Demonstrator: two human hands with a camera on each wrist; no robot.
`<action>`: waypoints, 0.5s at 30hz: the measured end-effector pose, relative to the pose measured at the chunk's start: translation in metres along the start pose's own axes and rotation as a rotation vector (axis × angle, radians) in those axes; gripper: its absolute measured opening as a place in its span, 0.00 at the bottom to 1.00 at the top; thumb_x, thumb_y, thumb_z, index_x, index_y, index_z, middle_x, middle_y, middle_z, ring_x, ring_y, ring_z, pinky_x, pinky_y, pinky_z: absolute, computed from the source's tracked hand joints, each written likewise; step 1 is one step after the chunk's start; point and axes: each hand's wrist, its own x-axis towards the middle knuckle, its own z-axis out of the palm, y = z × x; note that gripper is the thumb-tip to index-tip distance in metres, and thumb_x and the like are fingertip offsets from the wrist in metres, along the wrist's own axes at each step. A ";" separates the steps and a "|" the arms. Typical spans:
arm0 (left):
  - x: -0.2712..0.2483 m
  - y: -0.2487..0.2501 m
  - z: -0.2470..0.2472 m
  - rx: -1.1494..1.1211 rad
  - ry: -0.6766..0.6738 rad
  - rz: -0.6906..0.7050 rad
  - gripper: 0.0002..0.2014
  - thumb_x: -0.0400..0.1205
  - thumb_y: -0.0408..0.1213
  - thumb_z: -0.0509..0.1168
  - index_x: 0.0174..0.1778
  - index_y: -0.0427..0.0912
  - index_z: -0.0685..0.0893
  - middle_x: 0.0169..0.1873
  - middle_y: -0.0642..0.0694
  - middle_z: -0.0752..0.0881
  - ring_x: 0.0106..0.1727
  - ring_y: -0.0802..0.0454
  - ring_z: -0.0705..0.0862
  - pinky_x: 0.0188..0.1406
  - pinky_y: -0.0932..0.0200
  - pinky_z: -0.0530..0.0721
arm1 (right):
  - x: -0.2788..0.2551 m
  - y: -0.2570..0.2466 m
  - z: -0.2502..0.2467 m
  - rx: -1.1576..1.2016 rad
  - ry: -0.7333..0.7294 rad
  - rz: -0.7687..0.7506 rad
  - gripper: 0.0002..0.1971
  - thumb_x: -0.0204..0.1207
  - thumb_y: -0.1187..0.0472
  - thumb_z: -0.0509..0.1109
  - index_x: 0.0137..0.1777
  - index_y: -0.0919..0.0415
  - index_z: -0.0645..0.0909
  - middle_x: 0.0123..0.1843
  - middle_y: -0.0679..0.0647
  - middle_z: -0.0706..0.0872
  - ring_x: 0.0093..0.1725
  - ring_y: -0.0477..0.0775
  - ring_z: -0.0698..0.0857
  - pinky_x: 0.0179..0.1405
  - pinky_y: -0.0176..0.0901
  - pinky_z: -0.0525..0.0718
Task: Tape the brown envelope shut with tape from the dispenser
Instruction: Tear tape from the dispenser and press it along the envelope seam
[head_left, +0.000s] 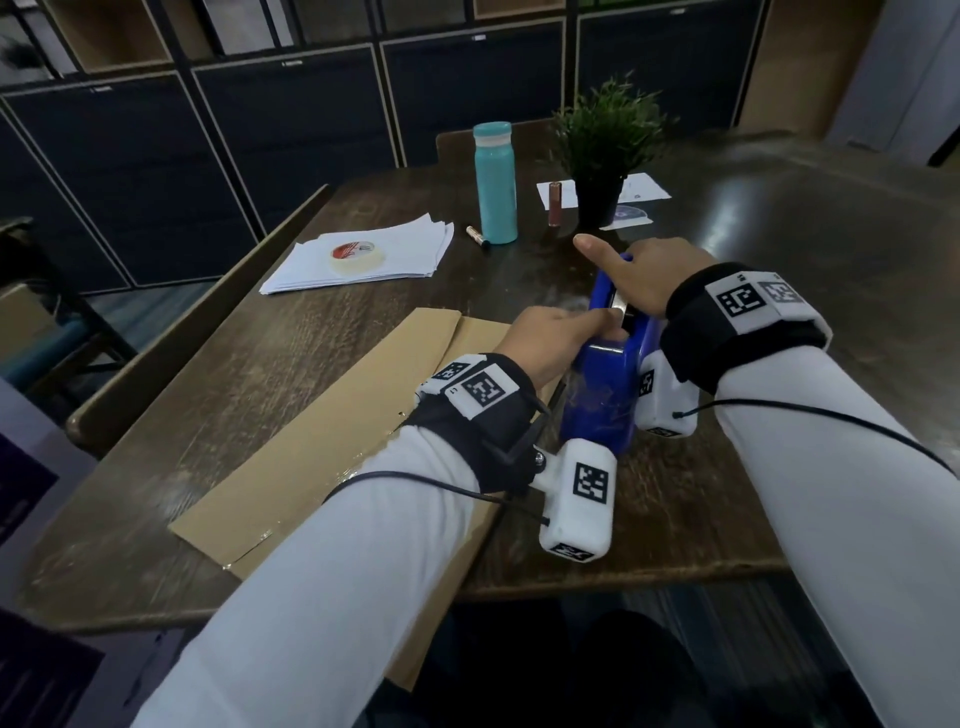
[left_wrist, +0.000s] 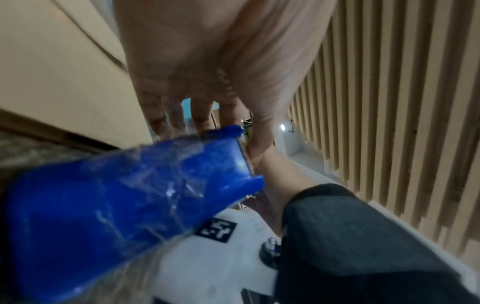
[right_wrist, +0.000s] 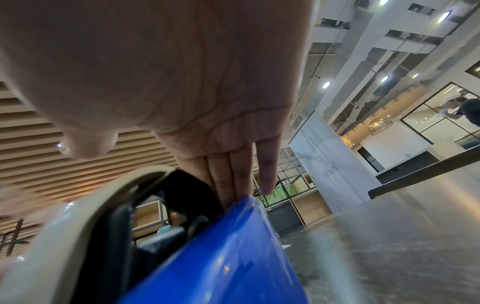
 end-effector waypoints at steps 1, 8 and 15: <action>0.000 0.002 0.001 -0.030 0.012 0.001 0.14 0.81 0.38 0.67 0.53 0.30 0.88 0.38 0.48 0.88 0.25 0.68 0.84 0.24 0.75 0.78 | 0.000 -0.001 -0.001 0.000 -0.003 -0.002 0.45 0.72 0.23 0.36 0.37 0.63 0.77 0.33 0.59 0.79 0.35 0.56 0.79 0.41 0.48 0.74; -0.002 0.010 -0.005 -0.039 0.025 -0.019 0.10 0.80 0.43 0.68 0.38 0.42 0.89 0.40 0.54 0.89 0.41 0.66 0.85 0.43 0.65 0.79 | -0.001 -0.004 -0.007 0.017 -0.042 0.010 0.48 0.74 0.25 0.35 0.44 0.66 0.84 0.32 0.58 0.81 0.33 0.54 0.78 0.41 0.47 0.74; -0.017 -0.004 -0.010 0.001 0.027 0.005 0.10 0.79 0.43 0.69 0.35 0.44 0.90 0.34 0.60 0.90 0.40 0.71 0.82 0.54 0.60 0.74 | -0.001 -0.004 -0.009 -0.028 -0.033 0.008 0.50 0.74 0.25 0.33 0.42 0.66 0.84 0.33 0.59 0.81 0.35 0.56 0.79 0.42 0.47 0.74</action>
